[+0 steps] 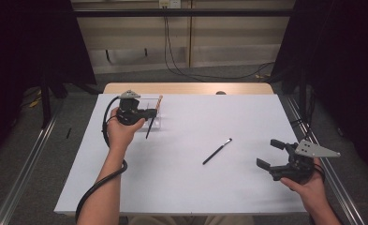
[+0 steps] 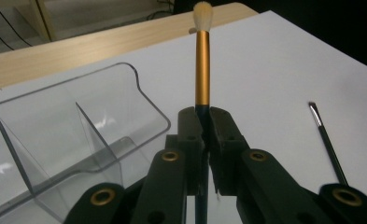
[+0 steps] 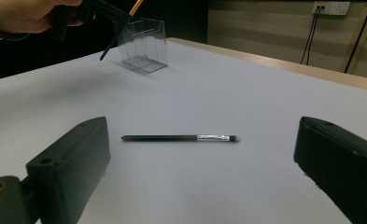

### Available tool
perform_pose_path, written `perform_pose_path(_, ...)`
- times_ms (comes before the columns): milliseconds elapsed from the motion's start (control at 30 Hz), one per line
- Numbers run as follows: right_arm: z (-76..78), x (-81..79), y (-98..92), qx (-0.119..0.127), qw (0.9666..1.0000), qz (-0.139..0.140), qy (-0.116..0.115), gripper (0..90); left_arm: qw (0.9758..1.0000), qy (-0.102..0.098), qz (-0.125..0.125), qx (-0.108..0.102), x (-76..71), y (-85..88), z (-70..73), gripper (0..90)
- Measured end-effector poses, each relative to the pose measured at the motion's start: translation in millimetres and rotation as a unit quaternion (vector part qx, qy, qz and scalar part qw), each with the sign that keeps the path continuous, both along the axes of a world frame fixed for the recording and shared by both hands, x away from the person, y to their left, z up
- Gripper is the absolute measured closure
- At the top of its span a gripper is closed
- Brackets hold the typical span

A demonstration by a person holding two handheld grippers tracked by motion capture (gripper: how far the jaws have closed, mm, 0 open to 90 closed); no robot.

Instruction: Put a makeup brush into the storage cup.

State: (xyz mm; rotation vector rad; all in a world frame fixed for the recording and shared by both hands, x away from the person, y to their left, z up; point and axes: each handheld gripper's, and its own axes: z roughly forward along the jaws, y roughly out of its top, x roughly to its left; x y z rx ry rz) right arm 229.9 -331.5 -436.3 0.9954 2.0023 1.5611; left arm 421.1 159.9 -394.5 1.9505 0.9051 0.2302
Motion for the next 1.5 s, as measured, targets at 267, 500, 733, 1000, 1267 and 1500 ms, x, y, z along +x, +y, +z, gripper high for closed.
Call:
perform_pose_path(267, 0.0, 0.0, 0.3, 0.0, 1.0, 0.0, 0.0, 3.2, 0.9992, -0.026, 0.016, -0.027, -1.0, 0.1, 6.3, 84.2)
perform_pose_path(500, 0.4, -0.6, -0.7, 0.001, 1.0, -0.002, 0.0, 3.2, 0.9961, -0.05, 0.042, -0.059, -1.6, 1.4, 7.3, 84.2)
perform_pose_path(733, 0.2, -0.6, -1.0, 0.0, 1.0, -0.002, 0.0, 3.2, 0.9925, -0.073, 0.056, -0.08, -0.9, 0.0, 8.1, 84.2)
perform_pose_path(1000, 0.0, -0.6, -1.4, -0.001, 1.0, -0.003, -0.001, 3.2, 0.9871, -0.101, 0.071, -0.102, 0.4, -1.0, 9.4, 84.2)
perform_pose_path(1267, -0.6, -0.2, -1.6, -0.003, 1.0, -0.002, -0.001, 3.2, 0.9813, -0.117, 0.083, -0.128, 2.9, -0.1, 9.9, 84.2)
perform_pose_path(1500, -0.6, -0.1, -1.7, -0.003, 1.0, -0.003, -0.002, 3.2, 0.9774, -0.127, 0.089, -0.144, 5.0, -0.6, 15.3, 84.2)
